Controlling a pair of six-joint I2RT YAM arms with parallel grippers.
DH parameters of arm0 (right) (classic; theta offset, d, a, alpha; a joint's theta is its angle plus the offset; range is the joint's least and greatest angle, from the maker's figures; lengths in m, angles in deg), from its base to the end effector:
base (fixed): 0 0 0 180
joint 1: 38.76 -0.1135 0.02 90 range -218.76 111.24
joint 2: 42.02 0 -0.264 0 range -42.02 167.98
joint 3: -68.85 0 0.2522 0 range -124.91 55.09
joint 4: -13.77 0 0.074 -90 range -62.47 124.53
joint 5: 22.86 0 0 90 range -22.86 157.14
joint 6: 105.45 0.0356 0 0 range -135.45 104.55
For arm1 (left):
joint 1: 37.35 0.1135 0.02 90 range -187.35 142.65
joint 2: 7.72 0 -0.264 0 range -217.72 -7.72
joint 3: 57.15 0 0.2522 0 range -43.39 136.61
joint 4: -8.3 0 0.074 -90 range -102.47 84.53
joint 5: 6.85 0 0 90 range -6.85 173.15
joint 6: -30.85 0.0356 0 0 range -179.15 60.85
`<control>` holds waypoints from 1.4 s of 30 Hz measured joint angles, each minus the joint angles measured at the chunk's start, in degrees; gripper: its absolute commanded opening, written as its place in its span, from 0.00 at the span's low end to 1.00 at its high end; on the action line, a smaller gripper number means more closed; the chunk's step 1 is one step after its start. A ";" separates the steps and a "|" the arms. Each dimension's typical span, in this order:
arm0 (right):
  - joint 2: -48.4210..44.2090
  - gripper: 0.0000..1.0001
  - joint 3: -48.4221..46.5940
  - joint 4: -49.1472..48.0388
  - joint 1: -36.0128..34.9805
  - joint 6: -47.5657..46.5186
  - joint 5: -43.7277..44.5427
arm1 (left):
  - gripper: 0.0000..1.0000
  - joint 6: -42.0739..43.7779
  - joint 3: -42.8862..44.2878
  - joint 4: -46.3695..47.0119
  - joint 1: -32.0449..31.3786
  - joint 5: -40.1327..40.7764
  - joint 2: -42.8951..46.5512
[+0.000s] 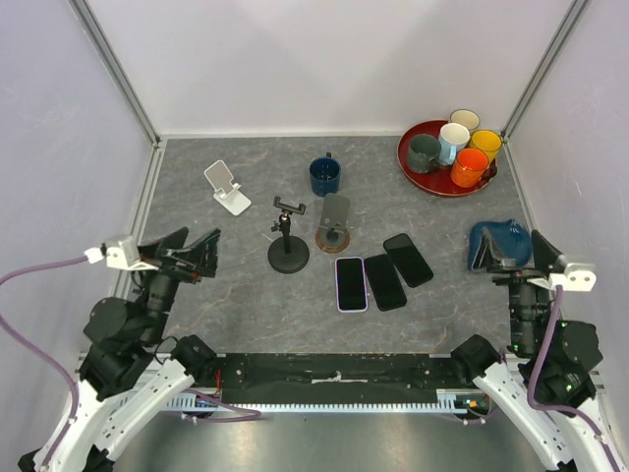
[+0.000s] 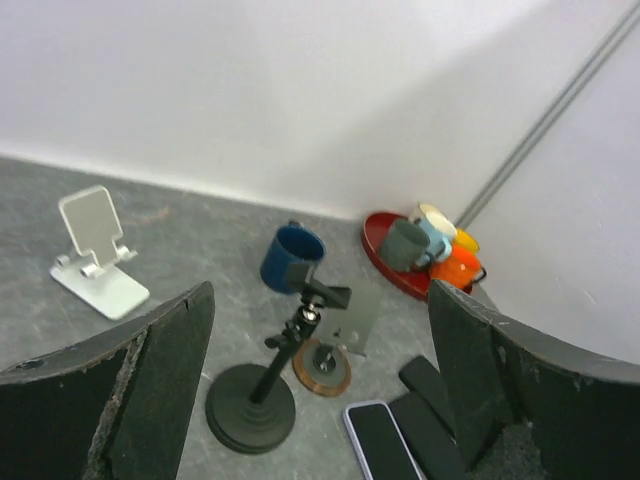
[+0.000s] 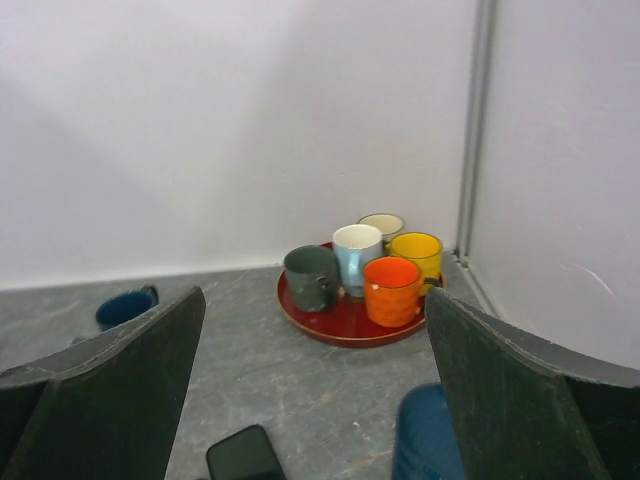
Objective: Remove the phone from the phone stand
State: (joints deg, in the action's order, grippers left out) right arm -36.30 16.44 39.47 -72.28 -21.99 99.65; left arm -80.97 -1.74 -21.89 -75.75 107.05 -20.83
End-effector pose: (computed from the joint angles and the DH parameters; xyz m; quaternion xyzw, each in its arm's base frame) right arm 0.0334 -0.0008 0.3606 0.0304 0.5899 0.0304 0.8063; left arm 0.0510 -0.0220 0.3655 -0.0707 0.6317 -0.2691 0.7235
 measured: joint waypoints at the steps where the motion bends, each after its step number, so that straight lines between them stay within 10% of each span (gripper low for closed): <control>1: -1.29 0.98 0.79 -1.01 0.00 -0.28 1.22 | 0.94 1.07 0.31 0.04 0.00 0.61 1.29; 18: -5.25 0.98 11.28 -6.05 0.00 -1.07 11.37 | 0.95 13.25 -9.73 4.96 3.32 6.95 10.64; 42: -5.25 0.98 12.39 -8.24 0.00 -2.32 11.08 | 0.96 14.95 -12.35 13.00 19.89 -13.92 7.30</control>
State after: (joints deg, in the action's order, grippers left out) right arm -41.55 28.83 31.23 -72.28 -24.31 110.73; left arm -66.02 -14.09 -8.89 -55.86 93.12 -13.53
